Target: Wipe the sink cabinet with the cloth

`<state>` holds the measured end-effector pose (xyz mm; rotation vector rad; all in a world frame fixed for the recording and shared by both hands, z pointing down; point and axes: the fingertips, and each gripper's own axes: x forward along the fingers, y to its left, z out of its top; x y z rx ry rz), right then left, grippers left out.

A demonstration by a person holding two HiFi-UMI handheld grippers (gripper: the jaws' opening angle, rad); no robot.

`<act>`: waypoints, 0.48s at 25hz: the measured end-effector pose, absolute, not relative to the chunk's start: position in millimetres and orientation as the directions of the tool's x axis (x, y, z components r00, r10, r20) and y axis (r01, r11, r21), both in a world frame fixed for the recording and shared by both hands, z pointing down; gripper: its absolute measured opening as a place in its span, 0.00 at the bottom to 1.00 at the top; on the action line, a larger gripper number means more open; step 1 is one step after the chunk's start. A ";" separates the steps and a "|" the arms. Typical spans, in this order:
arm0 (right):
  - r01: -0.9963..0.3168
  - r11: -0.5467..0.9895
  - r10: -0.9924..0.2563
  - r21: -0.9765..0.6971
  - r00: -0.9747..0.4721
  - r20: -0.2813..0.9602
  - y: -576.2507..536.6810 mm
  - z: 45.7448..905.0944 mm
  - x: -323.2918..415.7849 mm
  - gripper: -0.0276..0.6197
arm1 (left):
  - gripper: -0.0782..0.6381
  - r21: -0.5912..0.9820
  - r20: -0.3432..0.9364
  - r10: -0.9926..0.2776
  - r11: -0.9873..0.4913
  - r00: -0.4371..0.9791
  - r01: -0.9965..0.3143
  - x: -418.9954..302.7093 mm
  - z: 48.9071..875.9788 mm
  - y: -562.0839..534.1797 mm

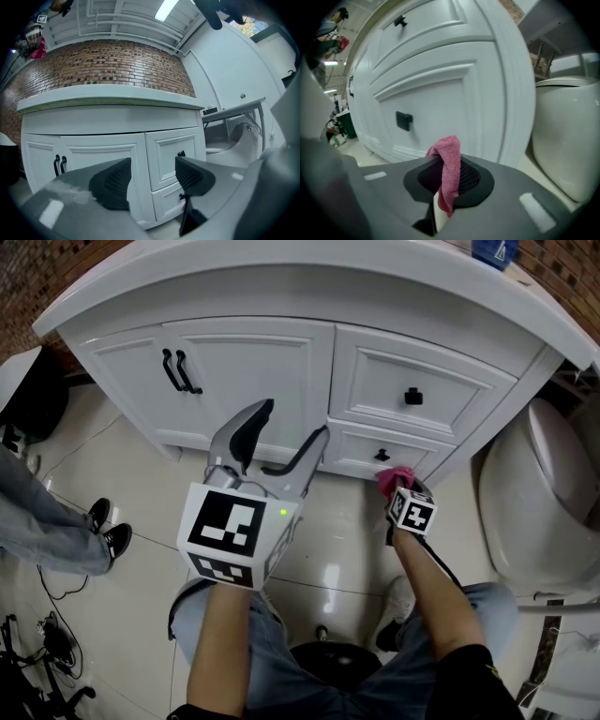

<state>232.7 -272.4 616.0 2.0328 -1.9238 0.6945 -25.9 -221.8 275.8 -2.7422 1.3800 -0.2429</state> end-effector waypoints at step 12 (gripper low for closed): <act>-0.929 0.367 -0.801 0.045 -0.291 0.524 -320.0 625.3 52.7 0.10 | 0.53 -0.128 0.191 -0.800 -0.594 0.568 -0.794 -30.0 297.6 -221.1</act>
